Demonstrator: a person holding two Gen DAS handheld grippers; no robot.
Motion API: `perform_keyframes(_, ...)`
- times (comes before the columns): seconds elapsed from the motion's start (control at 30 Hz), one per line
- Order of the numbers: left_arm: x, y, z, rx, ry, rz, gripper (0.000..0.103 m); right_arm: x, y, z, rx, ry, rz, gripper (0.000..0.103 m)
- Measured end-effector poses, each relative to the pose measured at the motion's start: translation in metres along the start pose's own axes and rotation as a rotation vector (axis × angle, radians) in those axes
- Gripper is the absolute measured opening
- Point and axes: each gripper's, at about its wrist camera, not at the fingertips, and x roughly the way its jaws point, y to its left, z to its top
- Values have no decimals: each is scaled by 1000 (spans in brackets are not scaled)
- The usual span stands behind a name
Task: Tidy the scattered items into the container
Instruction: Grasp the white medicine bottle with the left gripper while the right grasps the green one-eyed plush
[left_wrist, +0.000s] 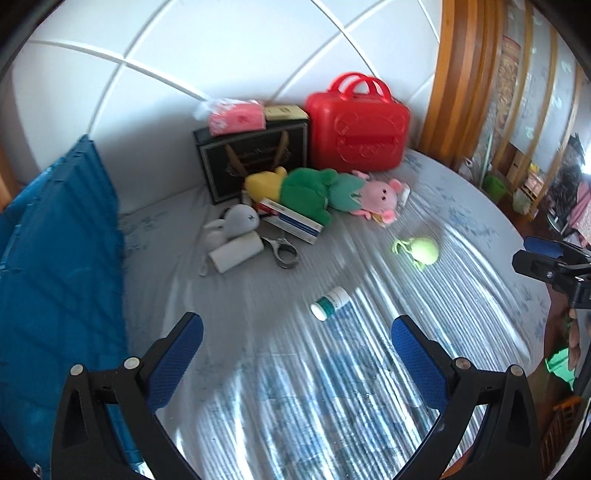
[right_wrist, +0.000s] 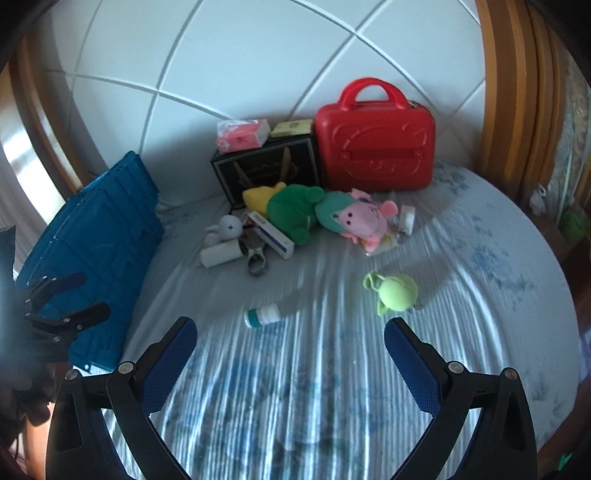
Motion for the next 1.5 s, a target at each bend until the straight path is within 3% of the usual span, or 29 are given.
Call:
perform_keyframes(0.4,153,-42,-15,103,115,27,102,108,-83,-22,-5,161,-83,103)
perform_keyframes(0.67,238,-49,-21,125,211,14,90,171,-113,-17,-21,215,-111,103)
perform_keyframes(0.87,257,-55,-25,148,224,2,69,205,-127,-10,-21,241,-129,103)
perform_keyframes(0.93,256,-56,-24,126,223,-23,49,213,-129,-9,-23,245,-132,103)
perform_keyframes(0.97,256,-57,-24,125,226,-34,47,216,-130,-8,-21,244,-132,103)
perform_keyframes(1.5,230,-48,-37,8,212,-65,46,253,-149,4,-4,263,-189,100)
